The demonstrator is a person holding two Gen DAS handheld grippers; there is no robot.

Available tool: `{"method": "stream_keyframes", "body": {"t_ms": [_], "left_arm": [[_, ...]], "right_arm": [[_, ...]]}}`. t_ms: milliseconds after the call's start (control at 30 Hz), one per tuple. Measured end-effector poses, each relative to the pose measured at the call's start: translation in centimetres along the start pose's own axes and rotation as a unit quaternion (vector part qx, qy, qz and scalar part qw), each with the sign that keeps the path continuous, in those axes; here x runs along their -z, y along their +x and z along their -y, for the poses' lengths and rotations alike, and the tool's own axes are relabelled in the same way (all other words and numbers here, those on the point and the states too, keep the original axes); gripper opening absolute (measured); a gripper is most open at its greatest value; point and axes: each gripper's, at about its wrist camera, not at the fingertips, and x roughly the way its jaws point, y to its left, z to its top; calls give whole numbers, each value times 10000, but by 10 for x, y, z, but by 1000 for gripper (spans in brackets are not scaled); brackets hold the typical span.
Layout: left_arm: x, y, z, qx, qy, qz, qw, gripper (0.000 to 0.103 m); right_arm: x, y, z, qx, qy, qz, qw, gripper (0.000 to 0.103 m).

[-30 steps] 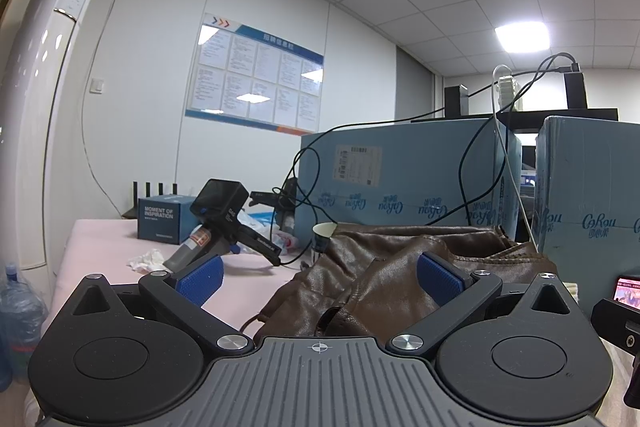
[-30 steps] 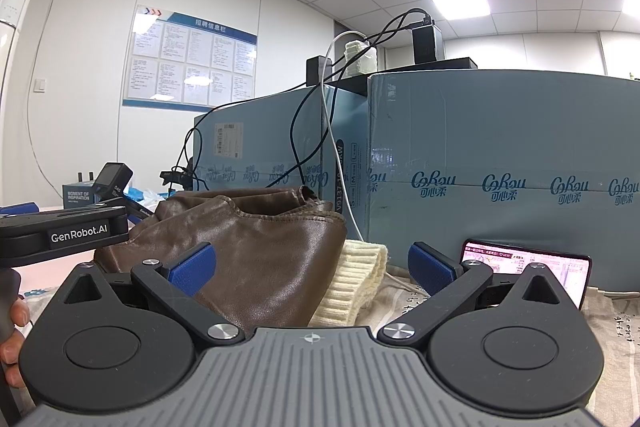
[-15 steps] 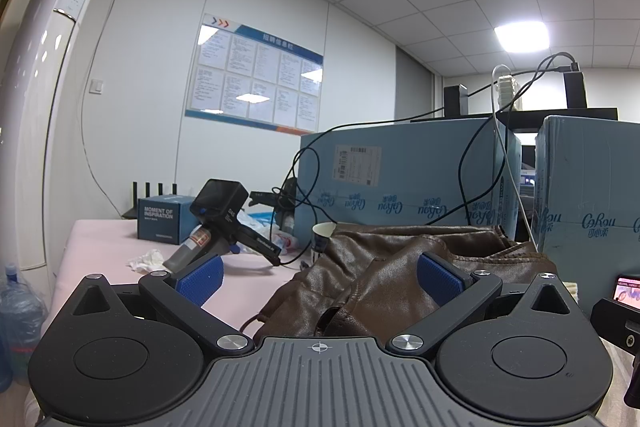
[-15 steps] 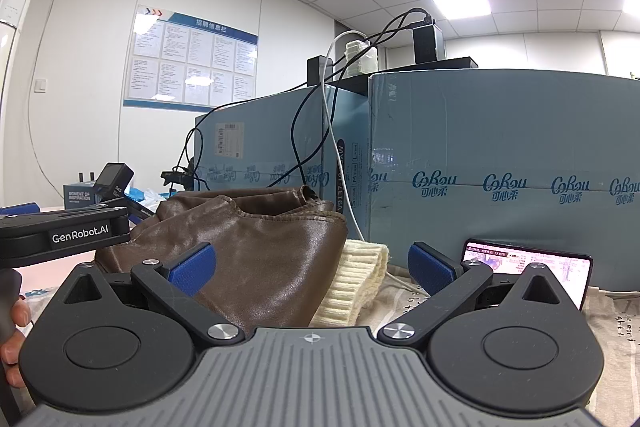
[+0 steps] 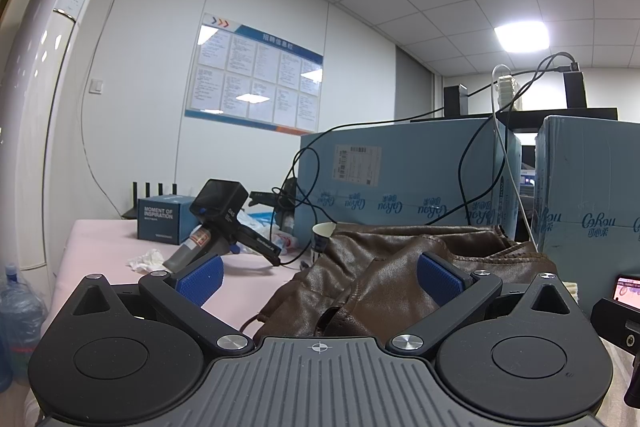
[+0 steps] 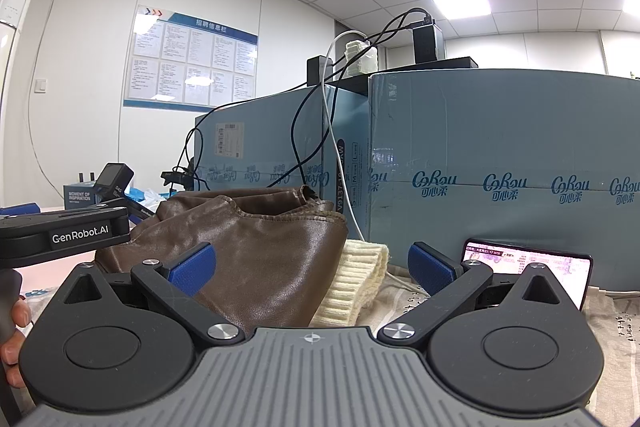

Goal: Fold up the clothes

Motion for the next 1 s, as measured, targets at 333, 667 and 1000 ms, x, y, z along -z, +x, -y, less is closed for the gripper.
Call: {"method": "stream_keyframes", "body": {"t_ms": [333, 667, 1000], "left_arm": [[0, 1, 1, -8, 12, -5, 10000, 103], [0, 3, -1, -79, -12, -104, 9999, 103], [1, 10, -10, -184, -255, -416, 9986, 103]], "right_arm": [[0, -1, 1, -7, 40, 32, 10000, 103], [0, -5, 5, -24, 143, 135, 9998, 103], [0, -7, 4, -38, 108, 201, 9997, 103]]}}
